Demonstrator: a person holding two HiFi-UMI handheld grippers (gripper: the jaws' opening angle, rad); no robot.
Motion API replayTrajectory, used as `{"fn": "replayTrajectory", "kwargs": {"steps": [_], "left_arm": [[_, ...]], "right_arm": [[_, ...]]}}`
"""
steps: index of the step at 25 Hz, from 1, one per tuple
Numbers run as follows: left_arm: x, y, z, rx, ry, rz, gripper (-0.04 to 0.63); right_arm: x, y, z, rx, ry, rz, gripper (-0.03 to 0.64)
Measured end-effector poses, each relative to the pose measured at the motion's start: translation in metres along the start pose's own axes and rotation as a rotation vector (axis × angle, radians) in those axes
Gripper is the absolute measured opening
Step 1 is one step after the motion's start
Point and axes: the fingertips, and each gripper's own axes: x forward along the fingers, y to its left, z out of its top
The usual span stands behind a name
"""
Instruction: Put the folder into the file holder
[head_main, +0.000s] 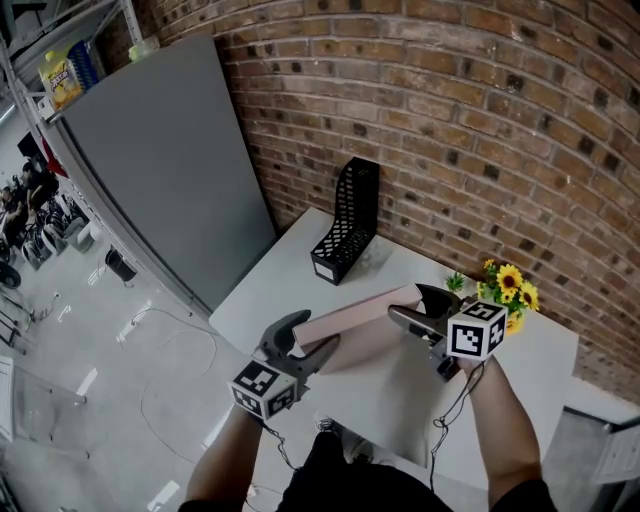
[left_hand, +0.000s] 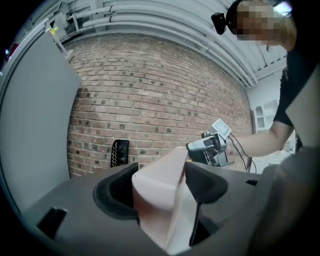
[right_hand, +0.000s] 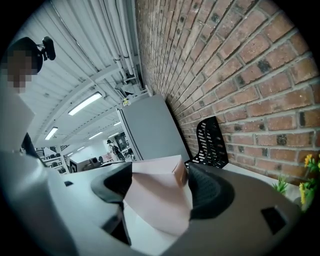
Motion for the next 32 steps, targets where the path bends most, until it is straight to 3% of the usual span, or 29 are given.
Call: {"fn": "replayTrajectory", "kwargs": {"steps": [3, 7, 15, 20, 24, 26, 27, 32], "left_arm": [[0.006, -0.007, -0.005, 0.009, 0.036, -0.067, 0.284], [0.016, -0.021, -0.016, 0.082, 0.096, -0.118, 0.253], [0.013, -0.034, -0.015, 0.121, 0.070, -0.050, 0.192], [0.010, -0.044, -0.015, 0.106, 0.044, 0.028, 0.176], [0.004, -0.042, -0.005, 0.072, 0.011, 0.096, 0.172], [0.000, -0.039, 0.005, 0.069, -0.002, 0.132, 0.170], [-0.001, -0.037, 0.011, 0.073, -0.008, 0.150, 0.169], [-0.017, -0.025, 0.045, 0.074, -0.064, 0.235, 0.164]], "right_arm": [[-0.002, -0.002, 0.000, 0.006, 0.003, 0.012, 0.357], [-0.003, -0.001, -0.002, 0.006, 0.010, 0.032, 0.359], [-0.007, -0.003, 0.001, 0.010, -0.027, -0.012, 0.351], [-0.014, 0.002, 0.007, -0.115, -0.091, -0.112, 0.317], [-0.027, 0.007, 0.019, -0.224, -0.159, -0.216, 0.176], [-0.035, 0.009, 0.025, -0.248, -0.184, -0.256, 0.036], [-0.038, 0.010, 0.028, -0.255, -0.194, -0.266, 0.004], [-0.049, 0.021, 0.040, -0.264, -0.228, -0.276, 0.003]]}}
